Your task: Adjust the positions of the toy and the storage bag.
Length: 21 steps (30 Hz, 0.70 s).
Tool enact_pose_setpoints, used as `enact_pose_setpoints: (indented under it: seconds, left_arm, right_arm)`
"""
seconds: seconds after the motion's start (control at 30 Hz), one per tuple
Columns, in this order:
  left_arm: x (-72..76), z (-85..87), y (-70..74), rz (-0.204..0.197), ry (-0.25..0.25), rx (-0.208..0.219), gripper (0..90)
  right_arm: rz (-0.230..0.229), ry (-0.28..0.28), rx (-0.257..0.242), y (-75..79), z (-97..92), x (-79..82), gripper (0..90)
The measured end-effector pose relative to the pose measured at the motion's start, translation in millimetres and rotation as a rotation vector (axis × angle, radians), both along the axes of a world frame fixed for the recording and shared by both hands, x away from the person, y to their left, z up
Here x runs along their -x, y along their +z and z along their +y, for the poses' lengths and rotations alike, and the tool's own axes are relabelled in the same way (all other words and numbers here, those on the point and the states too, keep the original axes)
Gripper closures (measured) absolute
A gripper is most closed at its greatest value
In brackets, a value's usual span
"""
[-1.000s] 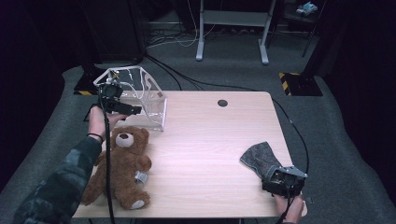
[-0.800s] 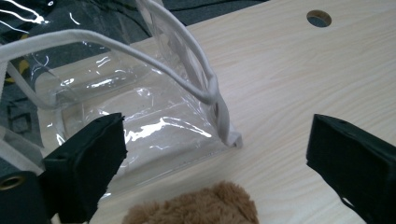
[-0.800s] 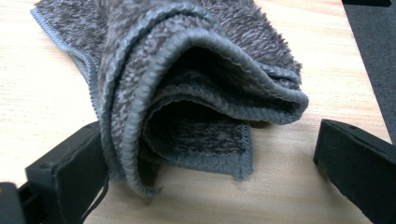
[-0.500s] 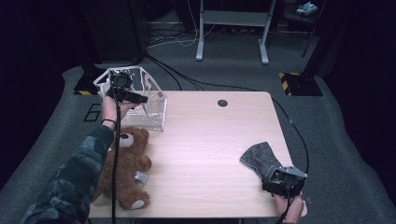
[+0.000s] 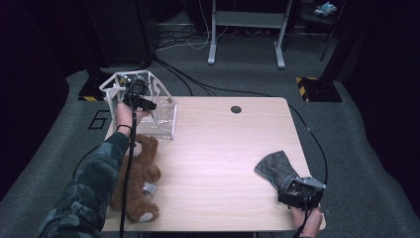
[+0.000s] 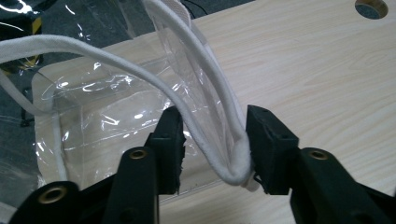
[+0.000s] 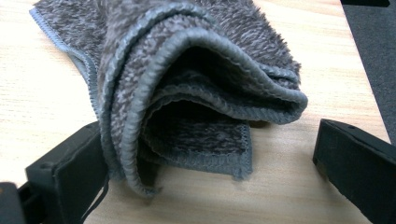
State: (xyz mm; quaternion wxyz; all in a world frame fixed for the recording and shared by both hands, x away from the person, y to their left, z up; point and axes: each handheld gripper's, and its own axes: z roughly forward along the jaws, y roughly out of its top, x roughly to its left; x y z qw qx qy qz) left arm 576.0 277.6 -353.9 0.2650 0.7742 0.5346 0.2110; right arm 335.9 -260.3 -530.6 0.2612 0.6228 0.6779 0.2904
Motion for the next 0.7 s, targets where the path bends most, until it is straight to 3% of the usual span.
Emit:
enact_pose_setpoints:
  seconds: [0.17, 0.2, 0.7]
  left_arm:
    - [0.3, 5.0, -2.4, -0.034, -0.034, -0.003, 71.6]
    - [-0.8, 8.8, -3.6, -0.043, -0.052, 0.017, 75.6]
    - [-3.2, 0.2, -5.6, -0.072, -0.087, 0.03, 79.0]
  right_arm:
    - [0.0, 0.0, 0.0, -0.1, 0.1, 0.0, 0.0]
    - [0.0, -0.001, 0.0, 0.0, 0.0, 0.1, 0.0]
    - [0.0, 0.0, 0.0, 0.0, 0.0, 0.0, 0.0]
